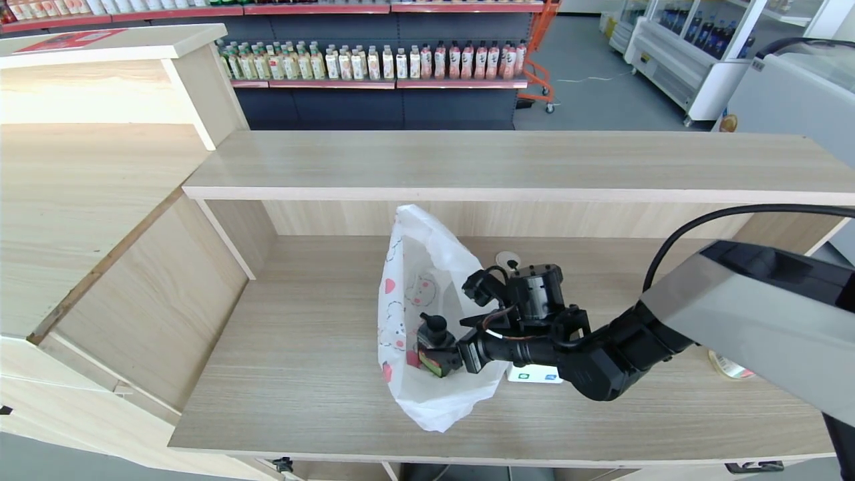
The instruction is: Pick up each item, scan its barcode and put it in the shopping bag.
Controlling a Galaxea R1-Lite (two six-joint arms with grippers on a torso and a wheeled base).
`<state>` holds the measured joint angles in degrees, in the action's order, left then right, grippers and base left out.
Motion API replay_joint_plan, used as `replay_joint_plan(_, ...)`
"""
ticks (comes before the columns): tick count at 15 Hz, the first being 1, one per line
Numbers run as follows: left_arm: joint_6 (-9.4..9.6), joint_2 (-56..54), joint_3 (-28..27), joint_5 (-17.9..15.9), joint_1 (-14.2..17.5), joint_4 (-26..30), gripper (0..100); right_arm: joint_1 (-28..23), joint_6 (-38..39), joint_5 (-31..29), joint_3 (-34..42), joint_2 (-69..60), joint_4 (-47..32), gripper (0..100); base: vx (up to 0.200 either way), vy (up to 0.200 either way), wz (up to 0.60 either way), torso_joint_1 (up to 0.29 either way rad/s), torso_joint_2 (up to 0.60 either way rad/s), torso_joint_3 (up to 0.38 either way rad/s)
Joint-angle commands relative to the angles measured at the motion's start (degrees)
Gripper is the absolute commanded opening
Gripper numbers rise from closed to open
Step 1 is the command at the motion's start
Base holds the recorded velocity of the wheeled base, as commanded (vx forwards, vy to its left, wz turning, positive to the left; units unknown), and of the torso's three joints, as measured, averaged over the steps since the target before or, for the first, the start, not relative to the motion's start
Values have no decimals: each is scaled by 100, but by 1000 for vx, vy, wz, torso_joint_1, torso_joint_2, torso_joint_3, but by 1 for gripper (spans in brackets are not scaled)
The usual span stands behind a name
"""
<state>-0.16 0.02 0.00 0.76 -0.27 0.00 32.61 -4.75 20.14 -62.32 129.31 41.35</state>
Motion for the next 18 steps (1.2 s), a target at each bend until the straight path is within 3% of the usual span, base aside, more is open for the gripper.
replay_joint_plan(1,-2,-2,0,4,0,0,100,9,291,78,-52,-107,-4,100,0,0,0,0,0,0)
replay_joint_plan(8,-2,-2,0,4,0,0,100,9,2550,183,-325,-758,-48,100,0,0,0,0,0,0)
replay_joint_plan(12,-2,-2,0,4,0,0,100,-299,3508,183,-105,-1470,-83,100,0,0,0,0,0,0)
replay_joint_plan(16,-2,-2,0,4,0,0,100,-818,3262,139,405,-2674,-549,100,0,0,0,0,0,0)
replay_joint_plan(18,-2,-2,0,4,0,0,100,-1609,2137,34,1591,-3843,-628,100,0,0,0,0,0,0)
